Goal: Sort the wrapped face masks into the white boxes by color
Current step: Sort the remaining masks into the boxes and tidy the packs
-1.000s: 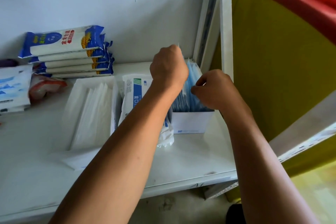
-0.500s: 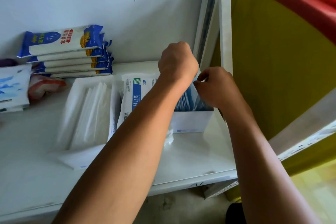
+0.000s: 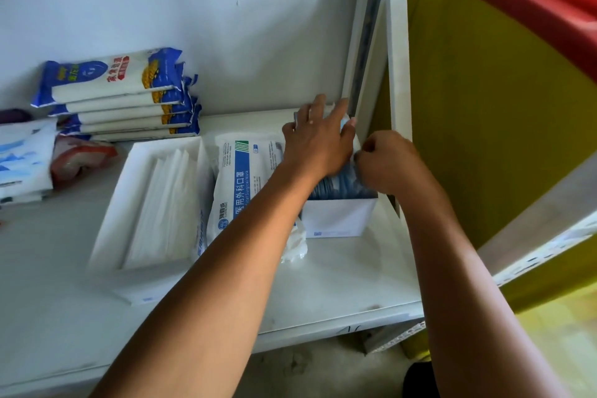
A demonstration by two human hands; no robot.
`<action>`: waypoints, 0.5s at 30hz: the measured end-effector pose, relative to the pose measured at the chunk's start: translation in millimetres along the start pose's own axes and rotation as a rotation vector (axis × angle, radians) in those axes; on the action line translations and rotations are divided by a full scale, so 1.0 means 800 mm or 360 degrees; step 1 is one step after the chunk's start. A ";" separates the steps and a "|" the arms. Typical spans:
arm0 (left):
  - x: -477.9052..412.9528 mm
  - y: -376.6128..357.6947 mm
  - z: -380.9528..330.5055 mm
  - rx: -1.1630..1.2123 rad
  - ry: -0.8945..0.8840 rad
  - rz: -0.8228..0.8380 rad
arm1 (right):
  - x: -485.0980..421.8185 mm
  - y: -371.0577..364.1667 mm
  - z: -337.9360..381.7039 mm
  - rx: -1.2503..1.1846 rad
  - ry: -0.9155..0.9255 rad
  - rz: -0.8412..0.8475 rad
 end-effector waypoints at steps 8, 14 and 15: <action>0.010 0.005 0.020 -0.0070 0.0140 0.0274 | -0.001 -0.001 -0.008 -0.0030 -0.0051 -0.0039; 0.016 0.001 0.025 -0.0084 0.0181 0.0169 | 0.000 0.004 -0.002 0.0012 0.0030 -0.0086; 0.016 -0.001 0.027 -0.0046 0.0214 0.0145 | 0.000 0.003 -0.002 0.0046 0.0029 -0.0068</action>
Point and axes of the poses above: each hand's wrist, its own x-axis away from the middle knuckle, its own y-axis out of the back of the hand, z = x × y, the point moved 7 cm from there along -x, towards the middle knuckle, and after that the axes turned 1 degree about y, right-handed, at the moved point
